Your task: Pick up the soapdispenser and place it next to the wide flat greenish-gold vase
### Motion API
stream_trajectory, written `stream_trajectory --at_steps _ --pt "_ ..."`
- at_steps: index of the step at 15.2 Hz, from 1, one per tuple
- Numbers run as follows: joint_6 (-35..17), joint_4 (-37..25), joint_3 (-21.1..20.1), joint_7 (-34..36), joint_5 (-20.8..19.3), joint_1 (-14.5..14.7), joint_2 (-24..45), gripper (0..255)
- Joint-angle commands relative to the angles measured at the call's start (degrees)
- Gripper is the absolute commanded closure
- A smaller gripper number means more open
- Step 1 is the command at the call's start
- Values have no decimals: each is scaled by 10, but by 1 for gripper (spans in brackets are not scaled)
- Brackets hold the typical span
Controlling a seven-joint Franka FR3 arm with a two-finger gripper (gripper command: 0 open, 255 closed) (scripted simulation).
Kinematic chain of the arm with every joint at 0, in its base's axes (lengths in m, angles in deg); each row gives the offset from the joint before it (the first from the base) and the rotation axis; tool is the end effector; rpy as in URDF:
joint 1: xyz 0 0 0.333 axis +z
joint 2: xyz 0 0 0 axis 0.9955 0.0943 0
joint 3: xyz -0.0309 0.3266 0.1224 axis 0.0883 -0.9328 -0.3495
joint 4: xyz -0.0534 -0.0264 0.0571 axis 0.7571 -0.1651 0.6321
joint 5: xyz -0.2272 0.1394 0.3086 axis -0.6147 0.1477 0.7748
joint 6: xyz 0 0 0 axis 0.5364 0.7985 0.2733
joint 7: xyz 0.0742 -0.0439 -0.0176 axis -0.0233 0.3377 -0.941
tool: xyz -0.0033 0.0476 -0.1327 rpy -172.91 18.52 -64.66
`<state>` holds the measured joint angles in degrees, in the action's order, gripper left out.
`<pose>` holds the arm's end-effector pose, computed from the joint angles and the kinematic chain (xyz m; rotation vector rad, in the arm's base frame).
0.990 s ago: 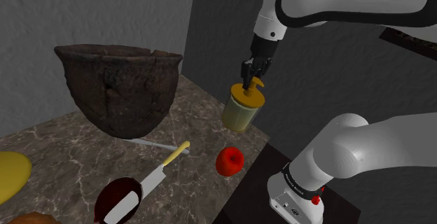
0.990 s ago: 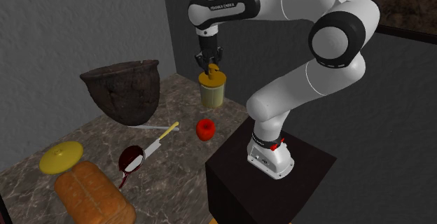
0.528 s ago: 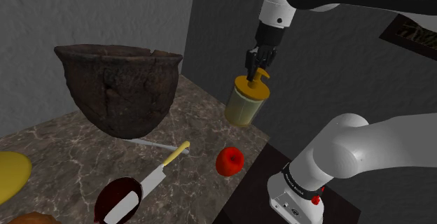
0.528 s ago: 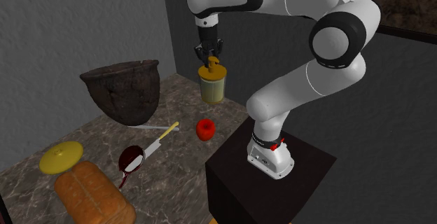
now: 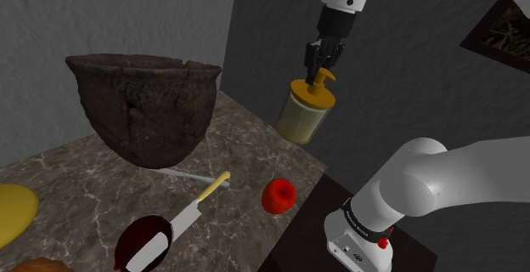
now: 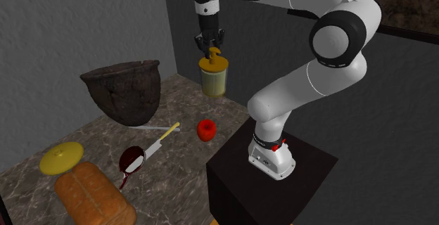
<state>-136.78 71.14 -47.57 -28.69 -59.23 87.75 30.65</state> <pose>0.3164 0.0631 0.5561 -3.1307 -0.0536 0.1750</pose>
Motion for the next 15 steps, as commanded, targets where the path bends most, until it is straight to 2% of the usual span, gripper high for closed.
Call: stream_trajectory --at_steps 1,15 --pt "14 -16 0 1 0 0 2 255" --pt "115 -148 4 5 -4 -2 33 255"
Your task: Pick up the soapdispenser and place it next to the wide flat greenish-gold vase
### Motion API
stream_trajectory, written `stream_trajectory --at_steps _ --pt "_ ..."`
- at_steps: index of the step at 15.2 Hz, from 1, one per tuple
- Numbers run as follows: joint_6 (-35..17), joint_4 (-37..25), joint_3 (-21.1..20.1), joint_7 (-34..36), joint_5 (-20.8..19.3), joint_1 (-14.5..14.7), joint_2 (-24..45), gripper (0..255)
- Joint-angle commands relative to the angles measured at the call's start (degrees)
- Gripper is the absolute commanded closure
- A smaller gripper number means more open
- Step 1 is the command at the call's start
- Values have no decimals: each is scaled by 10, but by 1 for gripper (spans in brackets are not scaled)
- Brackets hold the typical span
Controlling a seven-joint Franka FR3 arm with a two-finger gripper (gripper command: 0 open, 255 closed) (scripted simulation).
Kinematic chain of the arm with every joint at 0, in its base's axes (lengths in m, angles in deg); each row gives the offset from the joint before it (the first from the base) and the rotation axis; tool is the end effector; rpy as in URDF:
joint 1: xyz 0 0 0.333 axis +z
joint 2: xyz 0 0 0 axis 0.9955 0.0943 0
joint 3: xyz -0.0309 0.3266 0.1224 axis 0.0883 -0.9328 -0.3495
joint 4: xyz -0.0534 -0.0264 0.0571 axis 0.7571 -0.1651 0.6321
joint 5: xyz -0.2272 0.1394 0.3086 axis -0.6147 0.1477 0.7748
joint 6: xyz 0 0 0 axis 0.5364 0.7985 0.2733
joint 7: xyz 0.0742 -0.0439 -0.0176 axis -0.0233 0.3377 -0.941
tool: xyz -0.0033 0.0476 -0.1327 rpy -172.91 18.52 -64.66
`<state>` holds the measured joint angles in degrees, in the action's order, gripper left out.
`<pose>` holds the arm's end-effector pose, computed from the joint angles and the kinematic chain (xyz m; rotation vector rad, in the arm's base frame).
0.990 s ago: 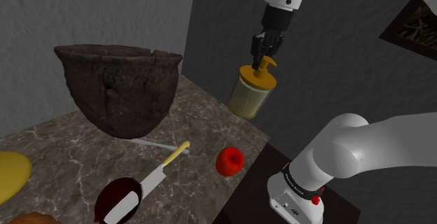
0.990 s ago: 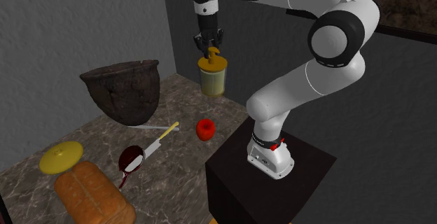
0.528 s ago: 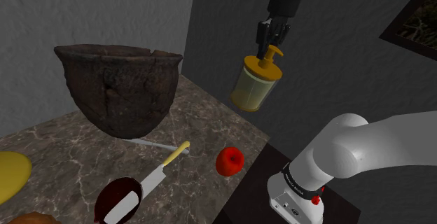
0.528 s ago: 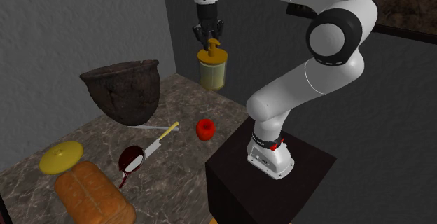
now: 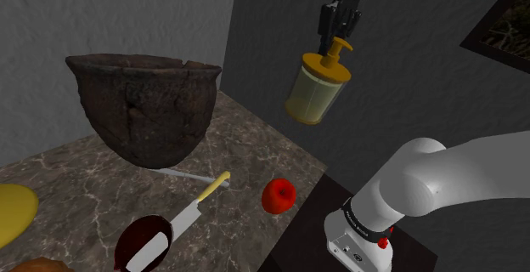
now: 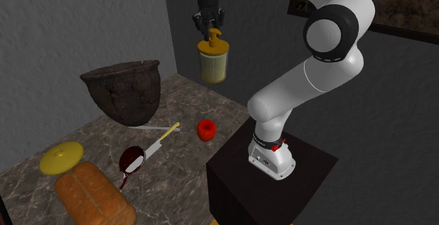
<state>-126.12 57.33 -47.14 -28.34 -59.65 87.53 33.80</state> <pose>0.3185 0.0630 0.6383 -3.1305 -0.0534 0.1750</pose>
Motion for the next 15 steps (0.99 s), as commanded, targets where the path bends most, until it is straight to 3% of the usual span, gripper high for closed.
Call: stream_trajectory --at_steps 1,8,15 --pt "15 -20 0 1 0 0 5 255" --pt "62 -88 1 3 -1 -1 27 255" --pt "14 -79 -78 98 46 20 57 255"
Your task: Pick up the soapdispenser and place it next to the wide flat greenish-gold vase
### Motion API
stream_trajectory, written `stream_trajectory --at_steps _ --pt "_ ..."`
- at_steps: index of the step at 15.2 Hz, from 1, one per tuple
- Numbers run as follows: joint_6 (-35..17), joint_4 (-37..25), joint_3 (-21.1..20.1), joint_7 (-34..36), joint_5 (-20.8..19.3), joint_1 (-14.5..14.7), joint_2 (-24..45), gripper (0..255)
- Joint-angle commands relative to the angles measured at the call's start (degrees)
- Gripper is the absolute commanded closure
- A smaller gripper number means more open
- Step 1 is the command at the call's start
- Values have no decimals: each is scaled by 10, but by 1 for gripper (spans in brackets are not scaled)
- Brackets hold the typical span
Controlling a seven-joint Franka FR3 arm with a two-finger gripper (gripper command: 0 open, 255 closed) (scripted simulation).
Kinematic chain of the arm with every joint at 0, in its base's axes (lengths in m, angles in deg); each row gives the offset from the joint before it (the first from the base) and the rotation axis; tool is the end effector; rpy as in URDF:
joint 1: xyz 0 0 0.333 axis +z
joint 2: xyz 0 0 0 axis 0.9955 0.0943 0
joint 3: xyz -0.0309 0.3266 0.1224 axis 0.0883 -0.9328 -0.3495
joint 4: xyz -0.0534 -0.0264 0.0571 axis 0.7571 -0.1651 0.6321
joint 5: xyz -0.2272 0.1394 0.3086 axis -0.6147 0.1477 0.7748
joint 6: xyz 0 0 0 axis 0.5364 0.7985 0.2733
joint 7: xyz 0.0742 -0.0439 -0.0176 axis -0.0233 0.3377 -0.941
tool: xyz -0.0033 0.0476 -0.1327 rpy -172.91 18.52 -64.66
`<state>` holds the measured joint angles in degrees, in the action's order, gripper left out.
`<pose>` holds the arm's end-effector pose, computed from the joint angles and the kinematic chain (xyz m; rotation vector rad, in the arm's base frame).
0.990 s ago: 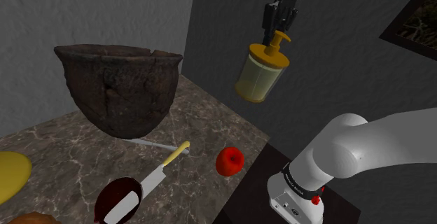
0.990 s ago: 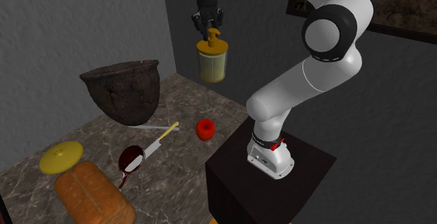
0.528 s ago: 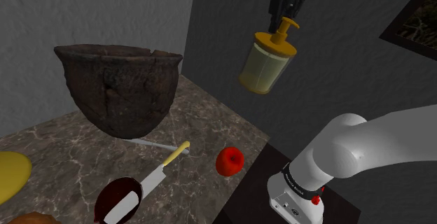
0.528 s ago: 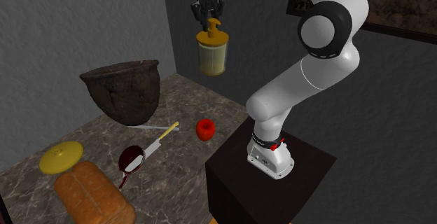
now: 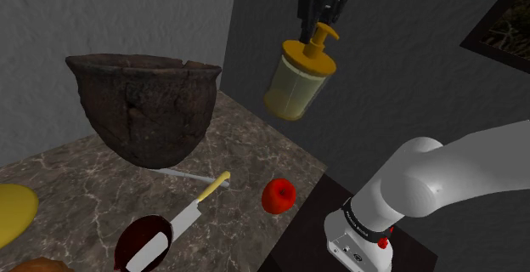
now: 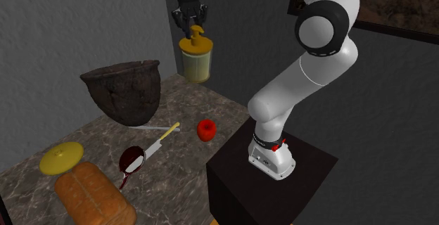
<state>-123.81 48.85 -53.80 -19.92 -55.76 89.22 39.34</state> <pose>0.3285 0.1413 0.6663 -3.1311 -0.0557 0.1753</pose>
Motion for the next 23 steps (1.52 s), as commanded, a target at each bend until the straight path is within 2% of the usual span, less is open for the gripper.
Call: stream_trajectory --at_steps 1,7,13,18,23 --pt "-17 4 -23 28 12 6 9 255" --pt "-62 -16 -92 109 35 23 65 255" --pt "-106 -61 -162 194 34 38 145 255" --pt "-136 -119 -219 273 6 56 234 255" --pt "-154 -199 -265 358 -51 90 344 255"
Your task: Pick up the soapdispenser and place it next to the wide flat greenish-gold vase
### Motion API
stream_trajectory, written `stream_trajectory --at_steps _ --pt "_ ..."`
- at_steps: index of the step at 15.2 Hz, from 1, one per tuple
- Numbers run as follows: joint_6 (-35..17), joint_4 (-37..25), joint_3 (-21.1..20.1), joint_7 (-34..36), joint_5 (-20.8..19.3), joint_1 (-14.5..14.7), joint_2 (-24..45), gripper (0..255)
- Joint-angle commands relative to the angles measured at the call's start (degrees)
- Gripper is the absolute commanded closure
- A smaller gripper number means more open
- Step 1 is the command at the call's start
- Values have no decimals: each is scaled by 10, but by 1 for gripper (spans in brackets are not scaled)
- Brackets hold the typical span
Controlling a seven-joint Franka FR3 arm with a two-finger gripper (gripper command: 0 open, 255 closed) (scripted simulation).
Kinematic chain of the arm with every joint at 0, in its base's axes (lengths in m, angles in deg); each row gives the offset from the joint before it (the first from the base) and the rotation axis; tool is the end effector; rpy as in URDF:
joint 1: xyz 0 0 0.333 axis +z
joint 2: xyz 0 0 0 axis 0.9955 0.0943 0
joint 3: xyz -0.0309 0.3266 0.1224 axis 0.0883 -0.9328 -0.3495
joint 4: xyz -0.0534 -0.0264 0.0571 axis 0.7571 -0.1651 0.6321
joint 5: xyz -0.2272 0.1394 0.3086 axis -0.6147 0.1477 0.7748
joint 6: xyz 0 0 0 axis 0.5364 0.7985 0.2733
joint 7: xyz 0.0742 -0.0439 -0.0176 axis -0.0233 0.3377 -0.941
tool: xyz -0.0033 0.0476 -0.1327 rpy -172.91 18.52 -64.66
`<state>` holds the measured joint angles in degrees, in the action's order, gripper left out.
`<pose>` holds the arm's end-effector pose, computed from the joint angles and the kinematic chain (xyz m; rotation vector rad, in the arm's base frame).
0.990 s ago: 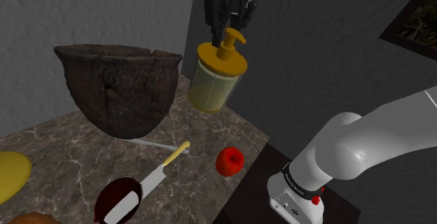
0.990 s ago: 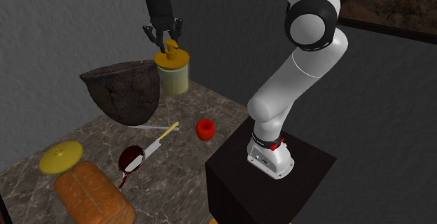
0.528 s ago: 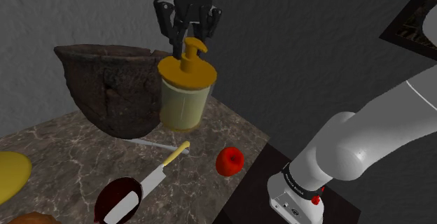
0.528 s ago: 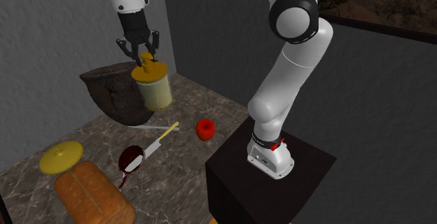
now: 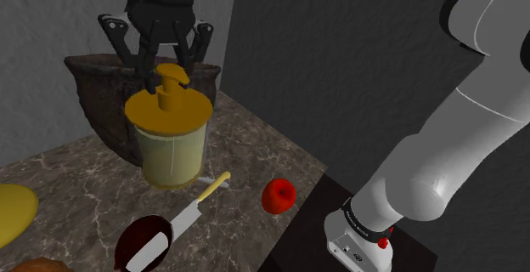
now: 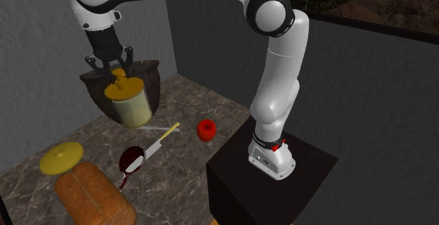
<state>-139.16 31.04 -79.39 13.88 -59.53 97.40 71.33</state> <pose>0.3671 0.4413 0.5826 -3.1319 -0.0580 0.1760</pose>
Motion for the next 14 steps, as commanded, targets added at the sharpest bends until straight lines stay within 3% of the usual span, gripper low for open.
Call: stream_trajectory --at_steps 1,5,10,14 --pt "-2 -40 -15 37 -28 19 49 255" --pt "5 -132 -28 100 -90 76 151 255" --pt "42 -288 -18 154 -164 174 285 255" --pt "5 -242 -17 153 -159 163 276 255"
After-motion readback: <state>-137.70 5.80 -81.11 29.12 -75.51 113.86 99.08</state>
